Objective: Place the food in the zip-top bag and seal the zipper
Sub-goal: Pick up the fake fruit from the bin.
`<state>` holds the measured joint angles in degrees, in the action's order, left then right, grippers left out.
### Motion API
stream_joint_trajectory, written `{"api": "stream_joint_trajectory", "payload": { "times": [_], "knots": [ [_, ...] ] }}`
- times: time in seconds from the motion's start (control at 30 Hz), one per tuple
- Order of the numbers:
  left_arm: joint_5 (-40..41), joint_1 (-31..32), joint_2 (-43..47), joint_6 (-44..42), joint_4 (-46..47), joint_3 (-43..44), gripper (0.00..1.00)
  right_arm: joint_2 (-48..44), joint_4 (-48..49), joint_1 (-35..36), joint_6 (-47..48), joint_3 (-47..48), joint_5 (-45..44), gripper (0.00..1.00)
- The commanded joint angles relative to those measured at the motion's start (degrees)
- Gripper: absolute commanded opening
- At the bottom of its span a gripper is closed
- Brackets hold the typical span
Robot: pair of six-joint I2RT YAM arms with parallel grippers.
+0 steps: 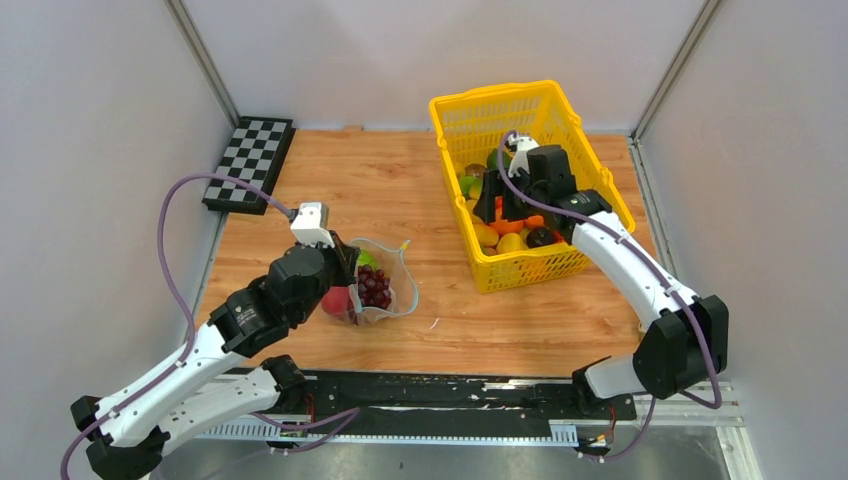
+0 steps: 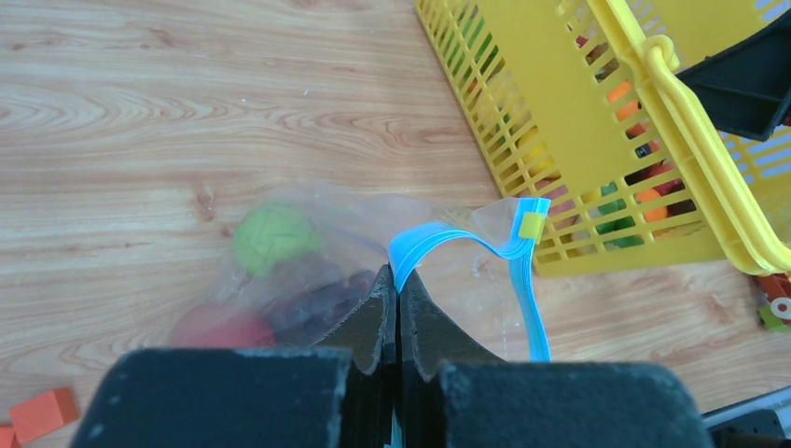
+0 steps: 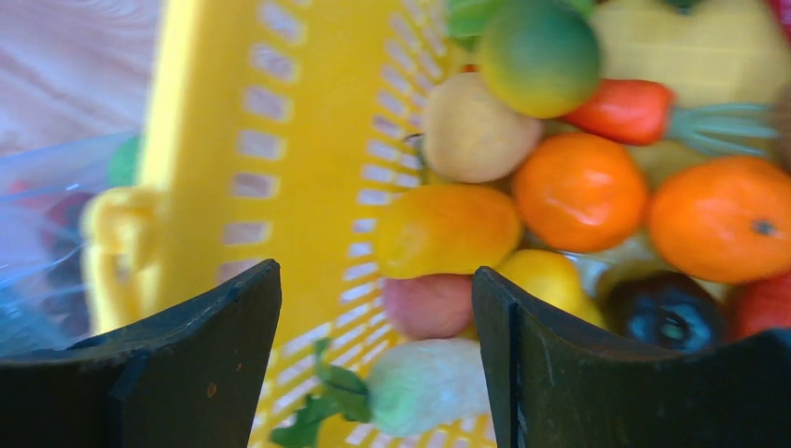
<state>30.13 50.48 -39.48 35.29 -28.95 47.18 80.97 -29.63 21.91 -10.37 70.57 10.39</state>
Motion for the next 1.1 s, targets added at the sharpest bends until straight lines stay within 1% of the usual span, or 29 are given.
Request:
{"api": "stream_joint_trajectory", "payload": {
  "times": [0.0,0.13,0.23,0.3,0.4,0.47,0.6,0.73,0.87,0.97,1.07],
  "knots": [
    [0.61,-0.21,0.02,0.44,2.65,2.00,0.00,-0.91,6.17,4.53,-2.82,0.98,7.76,0.75],
    [-0.08,-0.22,-0.69,1.08,2.33,2.01,0.00,4.08,2.30,9.71,-1.16,8.19,4.65,0.75],
    [-0.22,-0.21,-0.34,1.37,2.77,1.71,0.00,6.78,1.16,11.08,-0.34,11.38,2.73,0.75],
    [-0.18,-0.22,-0.17,1.30,2.55,1.77,0.00,7.09,0.99,11.09,0.42,11.78,-1.59,0.76],
    [0.14,-0.21,0.11,1.32,2.28,1.71,0.00,6.31,1.77,10.80,2.82,10.82,-11.75,0.82],
    [0.33,-0.21,0.23,1.30,2.38,1.56,0.00,6.22,3.31,9.05,3.03,9.46,-14.76,0.84],
    [0.09,-0.21,0.03,1.20,2.83,1.43,0.00,8.13,5.99,4.87,1.77,8.20,-12.09,0.85],
    [0.01,-0.21,0.24,1.14,2.60,1.51,0.00,12.23,9.05,2.73,2.63,9.52,-6.84,0.92],
    [-0.06,-0.27,0.90,1.11,2.08,1.35,0.00,19.33,7.71,2.07,4.33,15.13,-6.19,0.93],
    [-0.16,-0.21,1.53,1.11,1.53,1.26,0.00,25.53,5.35,2.03,7.30,20.51,-7.54,0.93],
    [-0.65,-0.21,1.65,1.27,1.48,0.95,0.00,30.18,5.82,1.90,11.40,24.21,-8.42,0.95]
  ]
}}
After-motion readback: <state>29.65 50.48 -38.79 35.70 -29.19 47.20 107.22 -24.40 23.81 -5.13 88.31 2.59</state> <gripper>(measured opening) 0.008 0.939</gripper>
